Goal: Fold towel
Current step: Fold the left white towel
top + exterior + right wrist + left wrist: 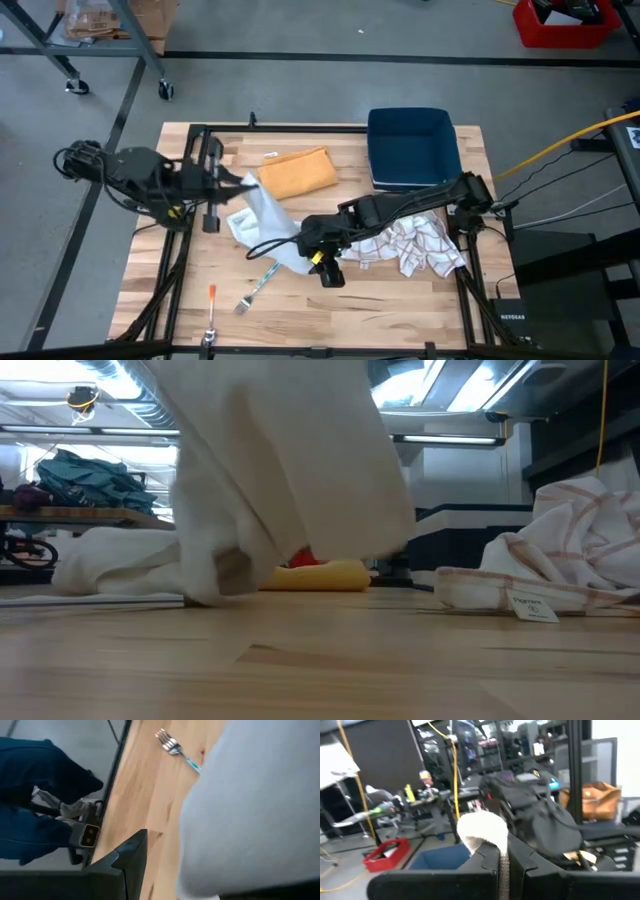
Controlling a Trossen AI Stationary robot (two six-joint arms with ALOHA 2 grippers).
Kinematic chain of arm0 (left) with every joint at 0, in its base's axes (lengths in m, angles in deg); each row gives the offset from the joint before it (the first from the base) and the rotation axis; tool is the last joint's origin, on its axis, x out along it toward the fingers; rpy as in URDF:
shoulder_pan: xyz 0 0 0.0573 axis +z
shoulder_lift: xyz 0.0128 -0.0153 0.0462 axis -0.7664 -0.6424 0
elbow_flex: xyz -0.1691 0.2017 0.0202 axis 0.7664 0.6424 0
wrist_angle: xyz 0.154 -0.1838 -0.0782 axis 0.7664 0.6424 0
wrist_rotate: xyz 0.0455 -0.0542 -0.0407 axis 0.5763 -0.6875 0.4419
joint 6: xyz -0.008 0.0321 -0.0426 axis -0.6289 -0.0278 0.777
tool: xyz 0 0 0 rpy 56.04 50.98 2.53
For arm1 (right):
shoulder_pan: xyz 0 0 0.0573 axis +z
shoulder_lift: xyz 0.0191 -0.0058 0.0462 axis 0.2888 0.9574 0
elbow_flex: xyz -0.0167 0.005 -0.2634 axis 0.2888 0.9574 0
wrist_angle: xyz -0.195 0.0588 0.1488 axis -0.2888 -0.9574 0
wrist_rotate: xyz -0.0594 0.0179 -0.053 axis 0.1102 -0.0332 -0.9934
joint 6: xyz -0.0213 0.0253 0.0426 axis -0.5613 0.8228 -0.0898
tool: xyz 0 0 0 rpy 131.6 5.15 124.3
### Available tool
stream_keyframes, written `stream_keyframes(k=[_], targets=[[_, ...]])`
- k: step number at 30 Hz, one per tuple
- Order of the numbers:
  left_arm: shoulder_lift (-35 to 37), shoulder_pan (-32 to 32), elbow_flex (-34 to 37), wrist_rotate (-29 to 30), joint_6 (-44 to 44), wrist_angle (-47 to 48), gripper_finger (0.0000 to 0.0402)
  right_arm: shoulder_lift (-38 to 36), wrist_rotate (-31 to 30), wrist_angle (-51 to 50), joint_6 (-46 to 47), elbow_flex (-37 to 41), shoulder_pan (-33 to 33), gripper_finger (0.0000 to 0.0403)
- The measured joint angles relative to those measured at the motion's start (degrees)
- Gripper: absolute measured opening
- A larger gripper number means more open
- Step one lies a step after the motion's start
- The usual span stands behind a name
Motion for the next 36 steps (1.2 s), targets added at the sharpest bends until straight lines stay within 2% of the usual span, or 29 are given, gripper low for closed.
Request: stream_keyframes(k=[12,20,27,36], targets=[[4.2,0.0,0.0,1.0,-0.2,2.2,0.0000,6.7,9.5,-0.1,0.0,0.0,0.0,0.0188],[5.7,-0.1,0.0,0.3,0.4,10.0,0.0000,10.4,10.2,0.0,0.0,0.0,0.0,0.0188],[7.3,-2.5,0.0,-12.2,12.6,19.8,0.0000,10.3,9.5,3.3,0.0,0.0,0.0,0.0188],[6.6,-7.3,0.0,-33.6,35.4,29.4,0.0000,10.2,8.2,9.8,-0.2,0.0,0.0,0.0188]])
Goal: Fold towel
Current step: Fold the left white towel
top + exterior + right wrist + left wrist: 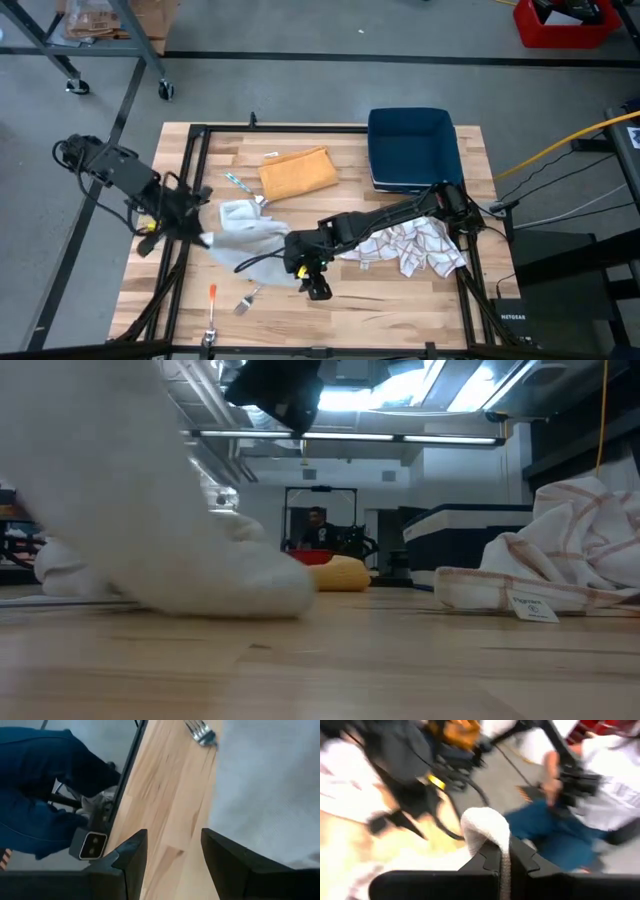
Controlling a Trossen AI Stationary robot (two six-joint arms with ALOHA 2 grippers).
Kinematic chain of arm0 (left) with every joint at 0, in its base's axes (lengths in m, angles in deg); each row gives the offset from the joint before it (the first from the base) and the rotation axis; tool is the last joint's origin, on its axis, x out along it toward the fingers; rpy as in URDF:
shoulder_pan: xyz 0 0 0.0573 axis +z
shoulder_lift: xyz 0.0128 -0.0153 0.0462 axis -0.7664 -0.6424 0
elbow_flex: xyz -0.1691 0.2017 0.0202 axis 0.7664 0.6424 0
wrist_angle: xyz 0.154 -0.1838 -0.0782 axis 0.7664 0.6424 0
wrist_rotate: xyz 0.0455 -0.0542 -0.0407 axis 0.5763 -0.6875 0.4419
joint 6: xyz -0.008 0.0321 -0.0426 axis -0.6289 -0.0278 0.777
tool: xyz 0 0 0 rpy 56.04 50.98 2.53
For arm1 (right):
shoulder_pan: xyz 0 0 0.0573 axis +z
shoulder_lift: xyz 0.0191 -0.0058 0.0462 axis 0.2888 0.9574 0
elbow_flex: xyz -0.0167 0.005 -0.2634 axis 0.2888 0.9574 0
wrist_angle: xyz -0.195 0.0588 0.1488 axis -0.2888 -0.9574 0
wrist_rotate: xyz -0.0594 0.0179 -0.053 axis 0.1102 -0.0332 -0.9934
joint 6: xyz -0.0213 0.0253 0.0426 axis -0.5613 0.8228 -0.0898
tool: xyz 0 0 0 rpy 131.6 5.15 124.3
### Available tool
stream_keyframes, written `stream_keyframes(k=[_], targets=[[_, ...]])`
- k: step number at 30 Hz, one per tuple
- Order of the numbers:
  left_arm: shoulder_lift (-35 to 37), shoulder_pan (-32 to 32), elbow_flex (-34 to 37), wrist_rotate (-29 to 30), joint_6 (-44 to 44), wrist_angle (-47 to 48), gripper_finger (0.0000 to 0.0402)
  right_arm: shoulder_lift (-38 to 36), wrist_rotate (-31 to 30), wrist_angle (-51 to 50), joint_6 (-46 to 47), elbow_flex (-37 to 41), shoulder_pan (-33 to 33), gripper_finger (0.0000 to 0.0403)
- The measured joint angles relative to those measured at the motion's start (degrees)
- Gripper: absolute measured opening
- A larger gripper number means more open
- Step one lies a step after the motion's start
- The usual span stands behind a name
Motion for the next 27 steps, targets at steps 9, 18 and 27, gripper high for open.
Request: stream_keyframes(k=[9,18,27], targets=[[-4.4,-4.6,0.0,-1.6,5.6,3.8,0.0000,0.0,-8.3,0.7,-0.4,0.0,0.0,0.0188],[-8.2,-5.3,0.0,-1.4,5.5,3.6,0.0000,0.0,-18.8,4.9,-0.7,0.0,-2.2,0.0188],[-8.8,-5.3,0.0,-0.9,5.4,3.2,0.0000,0.8,-17.9,7.8,-0.8,0.0,-7.2,0.0188]])
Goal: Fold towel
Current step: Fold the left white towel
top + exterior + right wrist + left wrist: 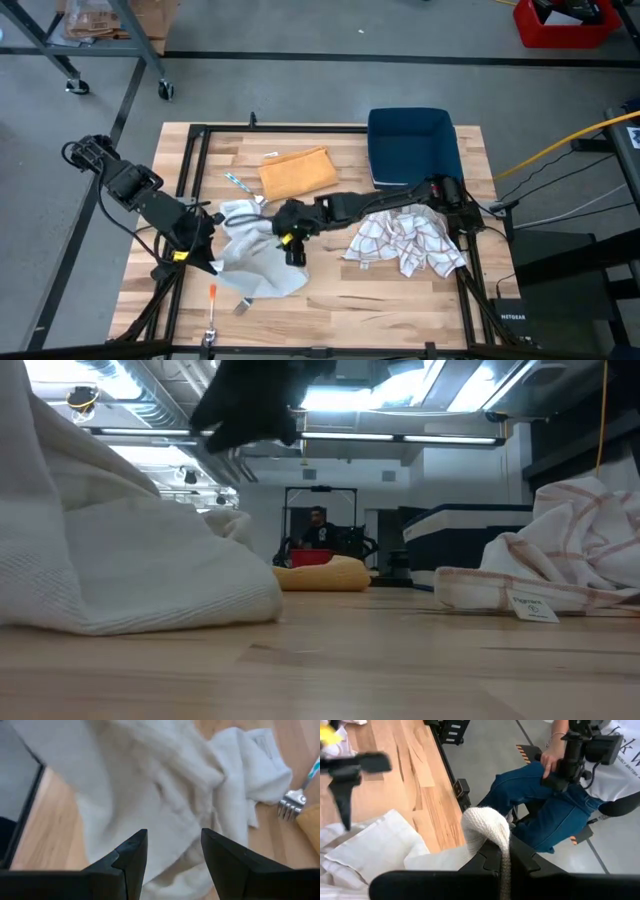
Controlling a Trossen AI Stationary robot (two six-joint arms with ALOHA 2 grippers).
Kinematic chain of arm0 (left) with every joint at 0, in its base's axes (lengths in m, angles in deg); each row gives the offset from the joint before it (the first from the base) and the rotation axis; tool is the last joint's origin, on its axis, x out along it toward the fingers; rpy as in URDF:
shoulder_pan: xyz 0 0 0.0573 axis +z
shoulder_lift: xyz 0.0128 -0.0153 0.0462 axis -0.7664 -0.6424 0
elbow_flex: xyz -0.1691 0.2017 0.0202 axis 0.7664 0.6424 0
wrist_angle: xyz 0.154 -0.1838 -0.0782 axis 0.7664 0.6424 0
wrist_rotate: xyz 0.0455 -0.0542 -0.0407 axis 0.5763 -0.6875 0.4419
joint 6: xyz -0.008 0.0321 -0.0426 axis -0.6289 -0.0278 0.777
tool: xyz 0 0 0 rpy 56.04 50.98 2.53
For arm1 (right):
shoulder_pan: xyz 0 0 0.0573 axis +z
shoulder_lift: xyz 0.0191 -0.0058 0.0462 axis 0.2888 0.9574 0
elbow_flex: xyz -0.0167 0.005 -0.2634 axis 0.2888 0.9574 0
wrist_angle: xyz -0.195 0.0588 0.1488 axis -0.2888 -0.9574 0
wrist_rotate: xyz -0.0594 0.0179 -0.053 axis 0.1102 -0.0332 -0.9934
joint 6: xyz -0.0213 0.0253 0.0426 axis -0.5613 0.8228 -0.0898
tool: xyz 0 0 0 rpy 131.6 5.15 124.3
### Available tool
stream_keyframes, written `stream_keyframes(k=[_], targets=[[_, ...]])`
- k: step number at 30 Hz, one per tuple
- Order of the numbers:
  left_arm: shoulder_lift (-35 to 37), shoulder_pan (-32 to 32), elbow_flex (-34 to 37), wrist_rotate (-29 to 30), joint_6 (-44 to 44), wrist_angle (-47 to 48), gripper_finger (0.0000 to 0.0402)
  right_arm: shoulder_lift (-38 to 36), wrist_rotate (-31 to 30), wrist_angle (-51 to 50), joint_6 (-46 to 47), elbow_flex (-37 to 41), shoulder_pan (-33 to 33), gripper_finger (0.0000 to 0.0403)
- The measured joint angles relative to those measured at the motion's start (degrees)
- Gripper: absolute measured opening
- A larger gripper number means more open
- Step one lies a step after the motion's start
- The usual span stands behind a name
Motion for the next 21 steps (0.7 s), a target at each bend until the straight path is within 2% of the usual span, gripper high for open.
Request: stream_keyframes(k=[6,21], targets=[[0.0,0.0,0.0,0.5,-0.9,0.0,0.0000,4.3,6.0,2.3,0.5,0.0,-1.5,0.0188],[0.0,0.0,0.0,0.7,-1.1,0.1,0.0000,7.2,5.6,0.1,0.5,0.0,-2.2,0.0188]])
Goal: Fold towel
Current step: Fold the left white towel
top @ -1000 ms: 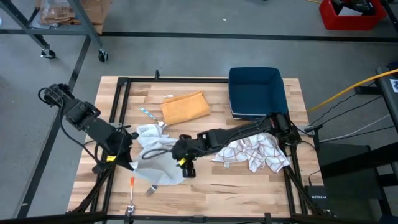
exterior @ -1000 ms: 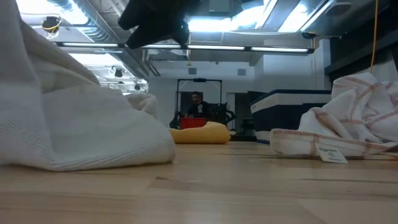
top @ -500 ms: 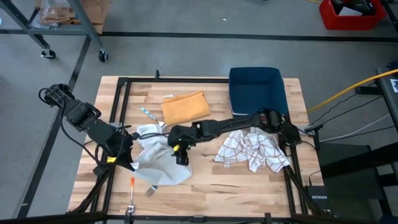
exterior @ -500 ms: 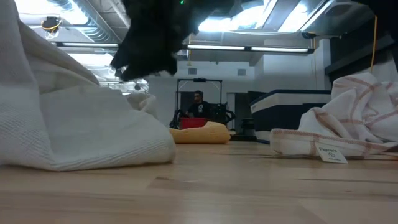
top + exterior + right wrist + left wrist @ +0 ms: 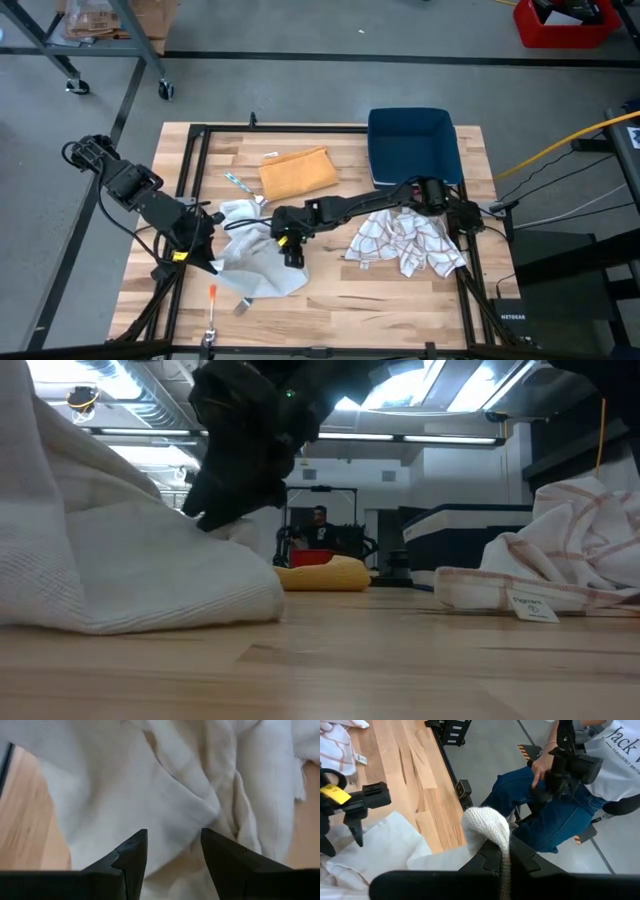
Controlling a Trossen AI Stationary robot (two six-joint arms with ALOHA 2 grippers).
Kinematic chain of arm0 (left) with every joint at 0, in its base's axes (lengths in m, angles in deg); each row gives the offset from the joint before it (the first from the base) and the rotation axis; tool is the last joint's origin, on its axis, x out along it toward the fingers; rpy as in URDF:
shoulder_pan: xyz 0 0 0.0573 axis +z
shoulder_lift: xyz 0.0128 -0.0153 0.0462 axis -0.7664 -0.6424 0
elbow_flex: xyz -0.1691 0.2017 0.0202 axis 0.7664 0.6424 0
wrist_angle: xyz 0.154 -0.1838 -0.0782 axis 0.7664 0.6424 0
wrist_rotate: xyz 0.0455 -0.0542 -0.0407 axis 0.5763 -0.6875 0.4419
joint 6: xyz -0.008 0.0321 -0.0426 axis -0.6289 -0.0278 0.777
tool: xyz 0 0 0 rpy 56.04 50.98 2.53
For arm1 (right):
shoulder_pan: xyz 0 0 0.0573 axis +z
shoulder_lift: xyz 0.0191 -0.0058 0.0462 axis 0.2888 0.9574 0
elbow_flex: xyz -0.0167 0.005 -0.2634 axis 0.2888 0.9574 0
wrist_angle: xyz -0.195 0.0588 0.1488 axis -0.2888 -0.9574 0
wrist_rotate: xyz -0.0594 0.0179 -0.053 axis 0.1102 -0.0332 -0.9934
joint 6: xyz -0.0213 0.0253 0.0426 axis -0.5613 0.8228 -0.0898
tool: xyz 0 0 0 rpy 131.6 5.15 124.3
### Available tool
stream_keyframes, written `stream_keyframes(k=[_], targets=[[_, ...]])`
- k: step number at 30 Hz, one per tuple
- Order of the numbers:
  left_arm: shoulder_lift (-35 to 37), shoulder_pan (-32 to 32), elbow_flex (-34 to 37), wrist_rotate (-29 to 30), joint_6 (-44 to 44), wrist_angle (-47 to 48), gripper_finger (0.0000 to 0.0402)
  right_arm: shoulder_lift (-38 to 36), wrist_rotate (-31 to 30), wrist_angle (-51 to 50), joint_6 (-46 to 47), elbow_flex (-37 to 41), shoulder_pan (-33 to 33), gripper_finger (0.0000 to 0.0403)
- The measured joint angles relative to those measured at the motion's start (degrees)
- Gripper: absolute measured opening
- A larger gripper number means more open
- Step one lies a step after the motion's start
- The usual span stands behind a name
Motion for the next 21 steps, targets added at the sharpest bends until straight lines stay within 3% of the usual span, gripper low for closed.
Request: stream_keyframes(k=[8,13,21], targets=[[0.0,0.0,0.0,0.0,0.0,0.0,0.0000,0.0,1.2,-0.9,3.0,0.0,-1.9,0.0188],[0.0,0.0,0.0,0.3,0.0,0.0,0.0000,0.1,7.6,2.8,3.2,0.0,-1.8,0.0188],[0.0,0.0,0.0,0.3,-0.7,0.0,0.0000,1.4,11.6,6.6,4.8,0.0,-0.3,0.0188]])
